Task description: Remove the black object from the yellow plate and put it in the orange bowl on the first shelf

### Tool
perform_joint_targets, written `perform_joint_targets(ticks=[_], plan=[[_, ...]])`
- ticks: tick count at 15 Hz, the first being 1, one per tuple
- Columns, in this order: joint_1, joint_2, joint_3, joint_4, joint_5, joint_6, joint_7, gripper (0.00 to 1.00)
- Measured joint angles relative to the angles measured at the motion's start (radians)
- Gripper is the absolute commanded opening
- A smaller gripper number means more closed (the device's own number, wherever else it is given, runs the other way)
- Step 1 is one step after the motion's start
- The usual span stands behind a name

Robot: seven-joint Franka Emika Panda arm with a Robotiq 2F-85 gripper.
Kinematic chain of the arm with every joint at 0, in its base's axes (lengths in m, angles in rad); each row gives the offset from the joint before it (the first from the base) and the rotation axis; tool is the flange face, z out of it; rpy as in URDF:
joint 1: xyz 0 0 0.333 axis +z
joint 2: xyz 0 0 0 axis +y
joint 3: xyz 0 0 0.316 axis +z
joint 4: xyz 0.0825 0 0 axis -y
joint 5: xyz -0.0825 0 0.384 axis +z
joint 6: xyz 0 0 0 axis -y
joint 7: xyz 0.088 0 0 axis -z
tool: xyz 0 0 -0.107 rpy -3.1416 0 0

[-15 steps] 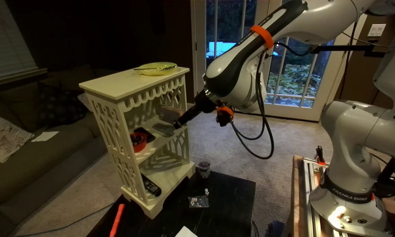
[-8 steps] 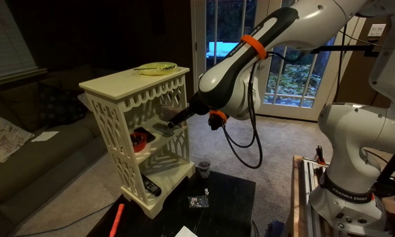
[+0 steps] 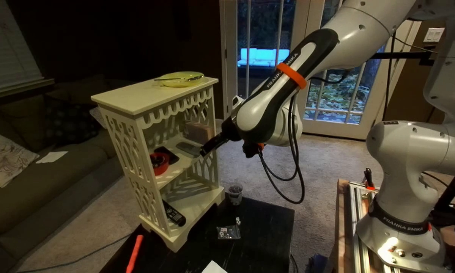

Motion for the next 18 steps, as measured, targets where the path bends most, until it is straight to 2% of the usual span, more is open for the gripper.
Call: perform_joint_targets(ticks=[8, 9, 11, 15, 16, 18], plan=[[0.241, -0.001, -0.308, -0.078, -0.229, 0.049, 0.005, 0.58], [0.277, -0.001, -0.348, -0.083, -0.24, 0.049, 0.002, 0.83], [0.341, -0.003, -0.414, -0.088, -0.243, 0.048, 0.001, 0.83], [0.363, -0.004, -0.431, -0.09, -0.243, 0.048, 0.001, 0.83], [0.363, -0.004, -0.432, -0.09, -0.243, 0.048, 0.001, 0.58], [0.362, -0.004, -0.432, -0.09, -0.242, 0.048, 0.001, 0.58]])
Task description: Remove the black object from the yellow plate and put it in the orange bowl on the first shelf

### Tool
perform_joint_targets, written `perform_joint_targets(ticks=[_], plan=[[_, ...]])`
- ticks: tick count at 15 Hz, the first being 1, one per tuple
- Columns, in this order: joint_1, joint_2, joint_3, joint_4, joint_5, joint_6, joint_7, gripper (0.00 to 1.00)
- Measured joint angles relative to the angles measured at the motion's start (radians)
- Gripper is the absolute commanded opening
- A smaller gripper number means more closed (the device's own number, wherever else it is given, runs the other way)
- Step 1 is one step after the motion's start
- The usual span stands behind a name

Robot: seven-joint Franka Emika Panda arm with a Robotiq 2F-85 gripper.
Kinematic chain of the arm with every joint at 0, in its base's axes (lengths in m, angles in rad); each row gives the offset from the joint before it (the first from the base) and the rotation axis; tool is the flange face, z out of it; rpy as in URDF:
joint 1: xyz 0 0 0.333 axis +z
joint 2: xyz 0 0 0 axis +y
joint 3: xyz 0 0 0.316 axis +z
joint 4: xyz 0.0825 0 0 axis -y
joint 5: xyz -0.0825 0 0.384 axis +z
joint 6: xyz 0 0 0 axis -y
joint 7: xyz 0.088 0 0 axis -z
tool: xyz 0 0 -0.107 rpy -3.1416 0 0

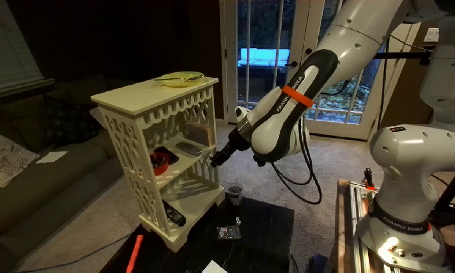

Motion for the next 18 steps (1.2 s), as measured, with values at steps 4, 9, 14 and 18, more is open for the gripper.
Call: perform_joint_targets(ticks=[4, 9, 14, 18], plan=[[0.057, 0.0, -0.044, 0.025, -0.014, 0.059, -0.036, 0.58], [0.249, -0.048, -0.211, 0.118, -0.028, 0.1, -0.162, 0.58], [0.489, -0.247, -0.441, 0.264, -0.042, 0.151, -0.291, 0.58], [0.508, -0.451, -0.463, 0.412, -0.08, 0.165, -0.373, 0.58]])
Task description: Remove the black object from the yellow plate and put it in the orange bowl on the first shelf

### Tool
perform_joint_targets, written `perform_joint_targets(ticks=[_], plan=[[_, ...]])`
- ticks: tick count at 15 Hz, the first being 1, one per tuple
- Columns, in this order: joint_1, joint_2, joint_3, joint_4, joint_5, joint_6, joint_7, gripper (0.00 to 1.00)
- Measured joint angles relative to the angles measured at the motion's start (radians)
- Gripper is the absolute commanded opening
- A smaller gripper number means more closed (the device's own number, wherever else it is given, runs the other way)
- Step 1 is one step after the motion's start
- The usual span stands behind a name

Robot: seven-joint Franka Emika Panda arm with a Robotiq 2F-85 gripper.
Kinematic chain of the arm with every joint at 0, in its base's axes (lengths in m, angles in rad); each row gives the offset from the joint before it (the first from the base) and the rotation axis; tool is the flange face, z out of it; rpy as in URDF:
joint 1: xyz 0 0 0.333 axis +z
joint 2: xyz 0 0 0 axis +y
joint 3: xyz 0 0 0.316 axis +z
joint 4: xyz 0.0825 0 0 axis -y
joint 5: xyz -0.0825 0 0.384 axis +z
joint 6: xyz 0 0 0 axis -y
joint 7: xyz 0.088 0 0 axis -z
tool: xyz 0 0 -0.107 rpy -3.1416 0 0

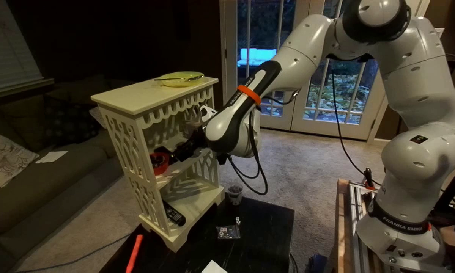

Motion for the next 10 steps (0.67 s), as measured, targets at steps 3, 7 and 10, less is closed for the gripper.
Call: perform_joint_targets(ticks=[3, 7, 10], plan=[[-0.001, -0.124, -0.001, 0.093, -0.013, 0.007, -0.056, 0.83], [-0.003, -0.118, -0.003, 0.085, -0.036, 0.005, -0.032, 0.58], [-0.013, -0.138, -0.005, 0.075, -0.196, 0.016, 0.102, 0.58]])
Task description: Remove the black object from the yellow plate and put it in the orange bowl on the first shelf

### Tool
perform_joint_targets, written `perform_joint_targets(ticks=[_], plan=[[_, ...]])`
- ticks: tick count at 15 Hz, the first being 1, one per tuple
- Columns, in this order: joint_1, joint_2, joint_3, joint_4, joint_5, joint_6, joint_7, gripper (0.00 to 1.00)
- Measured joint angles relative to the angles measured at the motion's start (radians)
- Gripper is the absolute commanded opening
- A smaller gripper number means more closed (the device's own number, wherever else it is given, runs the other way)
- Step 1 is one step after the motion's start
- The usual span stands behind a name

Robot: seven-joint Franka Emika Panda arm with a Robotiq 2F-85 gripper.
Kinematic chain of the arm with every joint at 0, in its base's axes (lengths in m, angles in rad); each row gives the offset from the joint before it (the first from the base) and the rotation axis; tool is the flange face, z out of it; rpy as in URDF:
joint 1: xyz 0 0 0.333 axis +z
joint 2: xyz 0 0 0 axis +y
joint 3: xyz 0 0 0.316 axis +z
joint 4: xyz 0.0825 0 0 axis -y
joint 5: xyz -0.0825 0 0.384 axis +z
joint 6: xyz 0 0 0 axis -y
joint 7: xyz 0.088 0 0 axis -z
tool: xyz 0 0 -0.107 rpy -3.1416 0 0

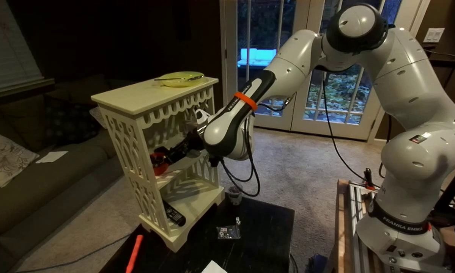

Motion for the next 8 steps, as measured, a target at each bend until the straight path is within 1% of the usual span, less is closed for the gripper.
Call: perform_joint_targets(ticks=[2, 8], plan=[[0.0, -0.039, 0.01, 0.004, -0.041, 0.032, 0.022, 0.58], [0.003, -0.166, 0.016, 0.041, -0.093, 0.107, 0.022, 0.58]])
